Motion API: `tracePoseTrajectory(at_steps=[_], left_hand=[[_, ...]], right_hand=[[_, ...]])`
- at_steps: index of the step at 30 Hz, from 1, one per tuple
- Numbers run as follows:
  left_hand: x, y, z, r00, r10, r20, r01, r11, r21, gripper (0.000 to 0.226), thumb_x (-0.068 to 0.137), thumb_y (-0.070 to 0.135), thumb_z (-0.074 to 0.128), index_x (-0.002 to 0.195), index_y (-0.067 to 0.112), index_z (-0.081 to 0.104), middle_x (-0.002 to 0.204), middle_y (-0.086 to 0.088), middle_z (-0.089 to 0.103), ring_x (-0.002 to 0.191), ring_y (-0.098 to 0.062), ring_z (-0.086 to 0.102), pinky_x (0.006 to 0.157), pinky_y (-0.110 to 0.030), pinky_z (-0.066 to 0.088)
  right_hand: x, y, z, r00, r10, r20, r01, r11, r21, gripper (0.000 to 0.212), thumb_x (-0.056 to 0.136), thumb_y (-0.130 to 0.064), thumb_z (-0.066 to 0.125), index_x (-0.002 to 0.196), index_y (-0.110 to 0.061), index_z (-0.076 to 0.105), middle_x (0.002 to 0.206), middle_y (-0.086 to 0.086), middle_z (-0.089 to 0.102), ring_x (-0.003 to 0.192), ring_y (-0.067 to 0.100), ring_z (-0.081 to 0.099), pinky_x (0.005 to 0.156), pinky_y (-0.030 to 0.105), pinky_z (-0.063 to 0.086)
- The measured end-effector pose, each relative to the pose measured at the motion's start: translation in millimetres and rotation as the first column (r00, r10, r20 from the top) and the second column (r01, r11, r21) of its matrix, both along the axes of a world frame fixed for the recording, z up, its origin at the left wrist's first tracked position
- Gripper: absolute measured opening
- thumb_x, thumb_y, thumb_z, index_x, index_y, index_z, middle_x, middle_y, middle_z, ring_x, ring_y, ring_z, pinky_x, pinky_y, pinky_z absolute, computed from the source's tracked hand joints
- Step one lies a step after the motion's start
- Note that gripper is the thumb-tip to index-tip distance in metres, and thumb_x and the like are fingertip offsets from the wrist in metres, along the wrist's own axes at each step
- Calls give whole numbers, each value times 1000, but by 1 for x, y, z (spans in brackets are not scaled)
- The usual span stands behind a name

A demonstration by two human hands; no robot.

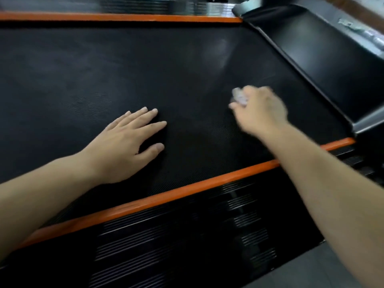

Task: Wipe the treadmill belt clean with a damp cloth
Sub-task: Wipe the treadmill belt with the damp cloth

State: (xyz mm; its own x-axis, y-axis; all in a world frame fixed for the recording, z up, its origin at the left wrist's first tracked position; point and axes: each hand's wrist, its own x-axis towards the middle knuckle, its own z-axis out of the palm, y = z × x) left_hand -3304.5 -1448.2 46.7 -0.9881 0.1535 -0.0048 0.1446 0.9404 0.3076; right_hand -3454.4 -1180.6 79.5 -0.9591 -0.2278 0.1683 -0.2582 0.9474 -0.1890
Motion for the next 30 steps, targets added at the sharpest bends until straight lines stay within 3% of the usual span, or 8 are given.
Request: tracePoseTrajectory(at_steps=[3,5,11,16,19,22,28,30], left_hand=[[8,-8,-2,1000,-15,7,15,1000,8,81,86,75,12,158,40,26,168,16,3,152,3,-11,123,-23,-9],[12,-8,-3,1000,-13,-3,13,1000,20,80,86,74,12,158,40,26,168,15,3,151,3,-11,123,-25,-8],[19,-6,-8,998,24,-51,-21,999,48,76,89,70,13,156,39,30,168,14,9,153,1,-7,125,-28,-6],[20,-5,-9,997,32,-66,-29,999,38,76,89,69,13,156,38,32,168,12,11,154,-2,-4,126,-30,-4],[20,-7,-6,998,8,-59,-5,999,54,78,87,69,13,156,37,33,168,11,11,154,-2,-3,125,-27,-6],[24,-20,-2,997,-46,-56,48,998,47,79,88,69,13,157,35,32,168,11,11,154,-1,-3,122,-21,-9],[61,-78,-4,997,-65,-39,64,998,-17,71,94,71,15,157,41,27,168,14,7,152,2,-8,123,-21,-8],[72,-91,-4,999,-36,-31,37,999,2,72,94,73,16,157,41,29,168,14,8,153,2,-6,122,-20,-7]], right_hand=[[53,-36,-4,934,340,110,-329,939,-105,27,90,-47,65,82,-26,49,86,-4,46,70,14,48,64,32,40],[53,-23,4,915,379,140,-368,925,-99,33,89,-45,67,75,-27,43,79,-6,42,68,14,46,63,34,37],[25,66,13,987,-156,31,155,988,25,28,90,-45,65,90,-19,56,98,20,60,94,43,60,76,42,45],[76,33,9,975,146,166,-146,989,-12,35,86,-44,69,76,-19,48,78,1,53,73,25,52,64,34,34],[54,50,23,984,27,177,-44,995,94,35,85,-43,71,75,-15,52,70,-3,55,76,31,57,64,36,37],[45,52,24,975,-191,110,171,970,171,37,88,-45,65,81,-15,46,91,13,64,93,40,61,72,39,41],[102,-49,7,955,259,143,-271,960,75,32,89,-47,65,84,-26,41,87,3,53,78,27,52,68,33,36],[84,-65,3,954,286,91,-291,955,57,28,90,-45,64,84,-27,43,86,2,47,76,25,48,68,33,36]])
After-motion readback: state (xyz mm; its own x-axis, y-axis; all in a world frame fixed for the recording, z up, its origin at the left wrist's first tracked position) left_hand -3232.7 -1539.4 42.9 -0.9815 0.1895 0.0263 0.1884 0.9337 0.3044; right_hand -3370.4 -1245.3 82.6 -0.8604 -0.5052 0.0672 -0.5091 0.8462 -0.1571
